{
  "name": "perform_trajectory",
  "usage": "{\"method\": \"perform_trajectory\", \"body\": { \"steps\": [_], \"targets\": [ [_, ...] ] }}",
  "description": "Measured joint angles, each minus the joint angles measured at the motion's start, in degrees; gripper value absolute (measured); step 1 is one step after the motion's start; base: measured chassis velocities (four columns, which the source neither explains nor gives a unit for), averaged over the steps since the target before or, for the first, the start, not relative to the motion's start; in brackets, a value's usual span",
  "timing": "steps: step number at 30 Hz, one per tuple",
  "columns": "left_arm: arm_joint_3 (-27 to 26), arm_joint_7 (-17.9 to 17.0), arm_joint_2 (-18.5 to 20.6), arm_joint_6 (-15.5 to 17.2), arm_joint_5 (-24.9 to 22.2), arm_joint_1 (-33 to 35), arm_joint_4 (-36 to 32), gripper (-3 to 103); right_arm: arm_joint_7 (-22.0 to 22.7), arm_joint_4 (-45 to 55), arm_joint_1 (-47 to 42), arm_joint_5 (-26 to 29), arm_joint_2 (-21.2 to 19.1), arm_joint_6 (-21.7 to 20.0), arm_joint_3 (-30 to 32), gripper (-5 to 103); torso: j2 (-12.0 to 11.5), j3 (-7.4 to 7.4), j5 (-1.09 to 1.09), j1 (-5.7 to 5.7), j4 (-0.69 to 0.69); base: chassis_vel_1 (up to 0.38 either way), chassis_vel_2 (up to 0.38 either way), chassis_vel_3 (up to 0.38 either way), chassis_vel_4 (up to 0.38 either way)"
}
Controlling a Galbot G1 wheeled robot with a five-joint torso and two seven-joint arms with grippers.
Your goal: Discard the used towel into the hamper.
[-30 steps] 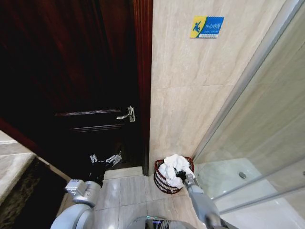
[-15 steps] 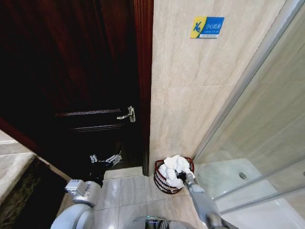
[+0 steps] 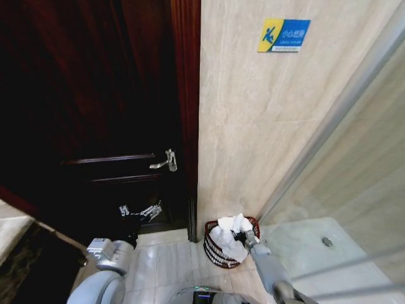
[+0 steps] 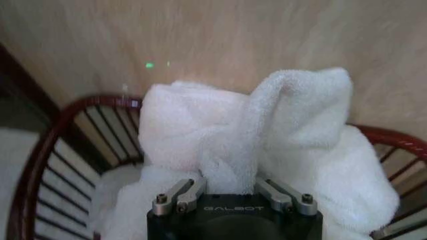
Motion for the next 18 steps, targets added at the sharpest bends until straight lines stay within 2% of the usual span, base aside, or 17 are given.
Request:
{"method": "perform_trajectory", "body": {
  "steps": [3,6,8,11,12,16,18],
  "targets": [
    [0.0,0.0,0.0,0.0,0.0,0.0,0.0,100,0.2,3.2,-4.5,1.0,0.8,0.8,-0.1,16,0.0,0.00,0.02,0.00,-0.03,-0.253,0.248,0.253,-0.249],
    [0.0,0.0,0.0,0.0,0.0,0.0,0.0,100,0.3,3.6,-6.9,0.8,1.6,2.1,0.5,32,0.0,0.02,0.02,0.07,-0.01,-0.212,0.198,0.180,-0.183],
    [0.0,0.0,0.0,0.0,0.0,0.0,0.0,100,0.6,3.0,-6.9,0.7,1.7,2.0,0.6,32,0.0,0.02,0.02,0.07,0.00,-0.088,0.137,0.105,-0.086],
    [0.0,0.0,0.0,0.0,0.0,0.0,0.0,100,1.4,2.5,-6.7,0.2,1.9,0.0,0.9,48,0.0,0.00,0.03,0.03,0.01,-0.043,0.063,0.013,-0.007],
    [0.0,0.0,0.0,0.0,0.0,0.0,0.0,100,1.4,2.5,-6.7,0.2,1.9,0.0,0.9,48,0.0,0.00,0.03,0.03,0.01,0.000,0.000,0.000,0.000],
    [0.0,0.0,0.0,0.0,0.0,0.0,0.0,100,4.6,0.1,-6.2,-3.4,2.3,-1.4,1.2,70,0.0,-0.04,0.04,-0.06,0.04,0.055,-0.016,-0.029,0.034],
    [0.0,0.0,0.0,0.0,0.0,0.0,0.0,100,5.0,-0.6,-6.1,-3.6,2.3,-1.4,1.4,70,0.0,-0.04,0.03,-0.06,0.04,0.077,-0.028,-0.027,0.056]
  ]
}}
